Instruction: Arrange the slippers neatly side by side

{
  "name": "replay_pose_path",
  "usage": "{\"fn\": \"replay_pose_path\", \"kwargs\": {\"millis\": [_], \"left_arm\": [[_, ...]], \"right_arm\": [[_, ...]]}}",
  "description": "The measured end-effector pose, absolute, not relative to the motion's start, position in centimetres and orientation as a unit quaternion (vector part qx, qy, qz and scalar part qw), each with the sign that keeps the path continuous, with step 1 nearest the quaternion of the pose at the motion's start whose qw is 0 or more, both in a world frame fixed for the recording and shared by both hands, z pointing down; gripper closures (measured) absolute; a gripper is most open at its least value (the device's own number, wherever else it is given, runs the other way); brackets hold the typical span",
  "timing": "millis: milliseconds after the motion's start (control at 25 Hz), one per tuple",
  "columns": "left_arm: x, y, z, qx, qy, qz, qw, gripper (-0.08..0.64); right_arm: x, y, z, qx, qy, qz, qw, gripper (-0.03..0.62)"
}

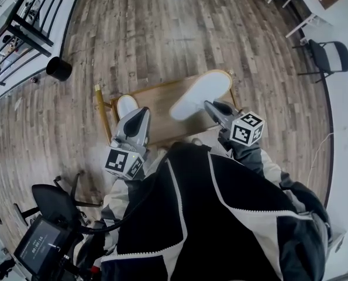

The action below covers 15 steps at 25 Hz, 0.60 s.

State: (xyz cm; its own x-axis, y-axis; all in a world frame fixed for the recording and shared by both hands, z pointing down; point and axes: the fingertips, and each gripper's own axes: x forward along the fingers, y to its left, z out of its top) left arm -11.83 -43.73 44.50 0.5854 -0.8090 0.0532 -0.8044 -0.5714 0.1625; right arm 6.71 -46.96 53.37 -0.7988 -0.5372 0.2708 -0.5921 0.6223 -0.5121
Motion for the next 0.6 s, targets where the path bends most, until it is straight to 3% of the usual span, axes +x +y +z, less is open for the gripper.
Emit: {"fn": "replay_pose_path", "kwargs": {"millis": [280,600], "left_arm": [[-12.3,-44.4,43.5,0.883,-0.461,-0.017,0.082,0.546],[-13.2,-42.8,43.6,0.883,-0.463,-0.021,0.069,0.546]], "right_arm": [[5.9,-43.2,46.9,0.285,-0.942,0.172,0.032,0.566],[4.7,-41.7,47.5,0.273,-0.945,0.175,0.045,0.566]]}}
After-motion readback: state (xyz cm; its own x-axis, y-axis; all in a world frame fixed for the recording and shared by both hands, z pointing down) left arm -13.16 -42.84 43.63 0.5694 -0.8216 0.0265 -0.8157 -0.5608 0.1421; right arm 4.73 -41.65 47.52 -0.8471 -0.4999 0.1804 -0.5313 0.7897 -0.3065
